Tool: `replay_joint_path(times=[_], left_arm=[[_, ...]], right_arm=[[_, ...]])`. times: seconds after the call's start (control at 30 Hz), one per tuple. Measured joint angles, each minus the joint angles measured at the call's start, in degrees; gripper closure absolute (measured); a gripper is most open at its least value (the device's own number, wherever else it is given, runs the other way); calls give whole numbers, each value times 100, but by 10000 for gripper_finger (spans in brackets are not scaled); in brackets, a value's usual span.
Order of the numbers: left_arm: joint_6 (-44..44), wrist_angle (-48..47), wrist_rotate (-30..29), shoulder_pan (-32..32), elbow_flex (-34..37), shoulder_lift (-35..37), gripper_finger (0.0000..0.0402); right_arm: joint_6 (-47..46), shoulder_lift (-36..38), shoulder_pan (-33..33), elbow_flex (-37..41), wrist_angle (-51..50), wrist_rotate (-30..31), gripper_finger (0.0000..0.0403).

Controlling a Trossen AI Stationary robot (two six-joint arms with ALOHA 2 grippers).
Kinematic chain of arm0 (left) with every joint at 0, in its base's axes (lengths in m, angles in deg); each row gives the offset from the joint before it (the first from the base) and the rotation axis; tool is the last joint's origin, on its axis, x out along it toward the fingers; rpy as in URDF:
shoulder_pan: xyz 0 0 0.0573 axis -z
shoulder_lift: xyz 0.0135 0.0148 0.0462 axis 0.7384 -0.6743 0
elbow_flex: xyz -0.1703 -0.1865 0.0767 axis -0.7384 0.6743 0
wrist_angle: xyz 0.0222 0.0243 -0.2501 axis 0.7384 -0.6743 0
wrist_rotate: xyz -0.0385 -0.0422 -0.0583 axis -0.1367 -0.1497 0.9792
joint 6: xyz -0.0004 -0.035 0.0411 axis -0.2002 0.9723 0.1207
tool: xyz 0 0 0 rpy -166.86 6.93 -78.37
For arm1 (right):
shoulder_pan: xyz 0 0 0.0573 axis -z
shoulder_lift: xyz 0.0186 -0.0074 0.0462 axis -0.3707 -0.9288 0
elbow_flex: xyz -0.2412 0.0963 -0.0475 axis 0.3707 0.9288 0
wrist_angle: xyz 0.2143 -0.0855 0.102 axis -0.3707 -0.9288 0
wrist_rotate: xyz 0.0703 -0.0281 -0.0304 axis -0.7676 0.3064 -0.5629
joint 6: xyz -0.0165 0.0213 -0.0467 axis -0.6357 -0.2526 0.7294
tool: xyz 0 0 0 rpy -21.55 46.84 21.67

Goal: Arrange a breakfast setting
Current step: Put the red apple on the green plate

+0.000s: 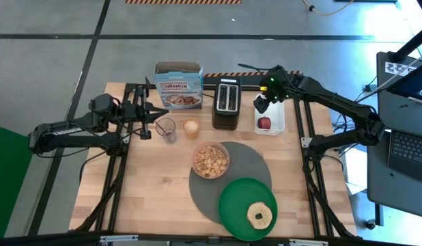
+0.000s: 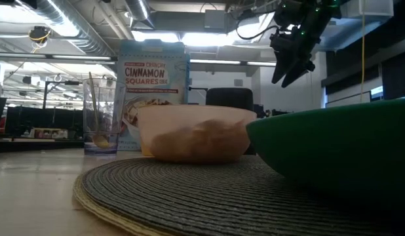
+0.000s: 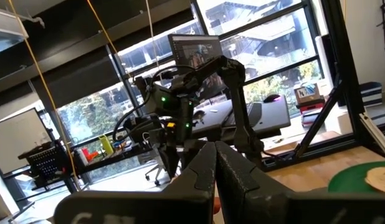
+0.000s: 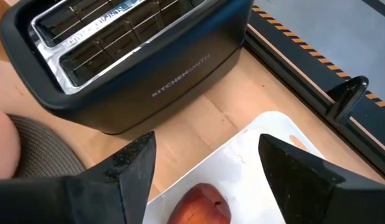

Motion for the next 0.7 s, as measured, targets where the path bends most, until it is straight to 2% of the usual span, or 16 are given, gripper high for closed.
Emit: replay_joint_path(times=[0.23,0.27,0.33,0.43,0.5,0.6,0.7], left_arm=[[11,104,0,-1,0,0,401],[11,104,0,-1,0,0,401],[11,105,0,-1,0,0,401],[-24,118,0,-1,0,0,401],[-33,238,0,-1,0,0,401],[-26,453,9,-1,0,3,401],[-33,450,50,-1,0,17,401]], right_arm=[[-12,0,1,0,51,157,139],[-291,0,1,0,129,169,139],[-1360,0,1,0,274,17,139],[-3475,0,1,0,226,-636,139],[-4571,-23,-5,-1,54,-1003,139],[-5606,-59,-5,0,-682,-1248,139],[-6019,-74,12,0,-1602,-1294,139]])
